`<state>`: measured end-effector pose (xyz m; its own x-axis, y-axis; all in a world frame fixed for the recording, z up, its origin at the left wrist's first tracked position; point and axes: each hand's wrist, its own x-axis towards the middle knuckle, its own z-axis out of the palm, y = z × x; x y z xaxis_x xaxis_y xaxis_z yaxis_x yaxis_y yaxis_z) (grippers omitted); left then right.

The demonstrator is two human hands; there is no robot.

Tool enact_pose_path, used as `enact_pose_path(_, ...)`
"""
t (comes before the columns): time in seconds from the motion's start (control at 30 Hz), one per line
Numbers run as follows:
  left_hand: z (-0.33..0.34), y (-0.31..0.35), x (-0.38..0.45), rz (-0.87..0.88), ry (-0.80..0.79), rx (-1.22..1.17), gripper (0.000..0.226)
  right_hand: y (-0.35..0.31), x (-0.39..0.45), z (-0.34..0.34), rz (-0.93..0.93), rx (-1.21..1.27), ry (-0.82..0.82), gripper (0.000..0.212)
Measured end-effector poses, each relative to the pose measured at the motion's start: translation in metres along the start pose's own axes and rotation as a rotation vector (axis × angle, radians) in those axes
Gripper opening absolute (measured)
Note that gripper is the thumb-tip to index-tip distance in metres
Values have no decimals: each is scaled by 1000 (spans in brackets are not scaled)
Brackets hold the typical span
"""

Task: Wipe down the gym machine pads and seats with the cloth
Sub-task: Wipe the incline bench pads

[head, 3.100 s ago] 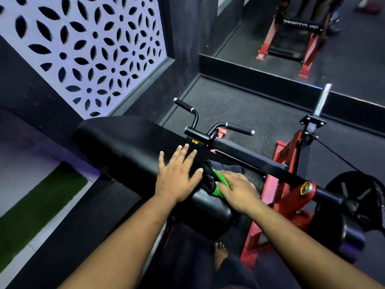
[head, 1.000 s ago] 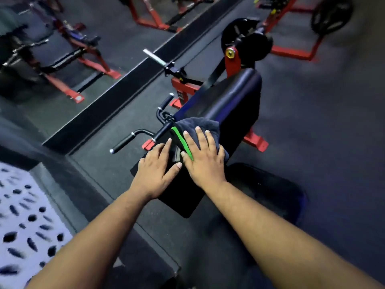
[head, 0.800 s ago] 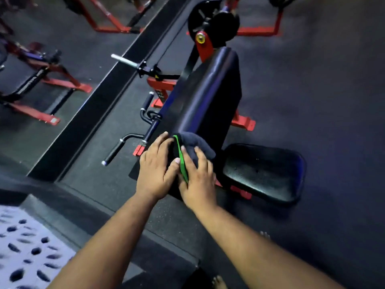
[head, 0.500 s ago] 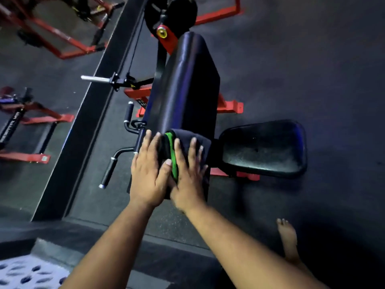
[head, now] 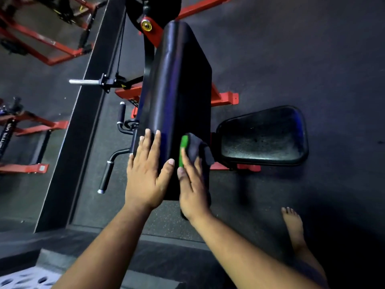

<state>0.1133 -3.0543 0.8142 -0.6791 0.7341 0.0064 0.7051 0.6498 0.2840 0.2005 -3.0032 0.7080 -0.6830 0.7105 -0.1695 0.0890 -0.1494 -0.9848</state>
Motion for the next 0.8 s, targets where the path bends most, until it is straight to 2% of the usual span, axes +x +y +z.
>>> enact_pose_path(0.17,0,-1,-2,-4,1,-8,77,7,-8,-29,-133,136,-115,68)
enact_pose_path(0.23,1,-1,-1,-17,-3,-10,78,11,-3,-43,-154,102,-180,69)
enact_pose_path(0.33,1,0,-2,-19,-5,-3,78,4,12,-55,-239,4,-103,59)
enact_pose_path(0.4,0,-2,-2,-22,-6,-10,78,-17,23,-54,-291,54,-18,54)
enact_pose_path(0.47,0,-2,-1,-26,-13,-13,78,-30,28,-48,-348,76,-45,54)
enact_pose_path(0.5,0,-2,0,-31,-18,-12,79,-29,28,-42,-355,-1,-80,56)
enact_pose_path(0.6,-2,1,-1,-47,-26,-11,82,-17,29,-23,-267,-304,-128,58)
enact_pose_path(0.73,-2,3,0,-54,-38,-6,85,-37,69,-5,-249,-251,-29,66)
enact_pose_path(0.8,-2,2,0,-60,-41,6,84,-54,108,-1,-146,-256,25,71)
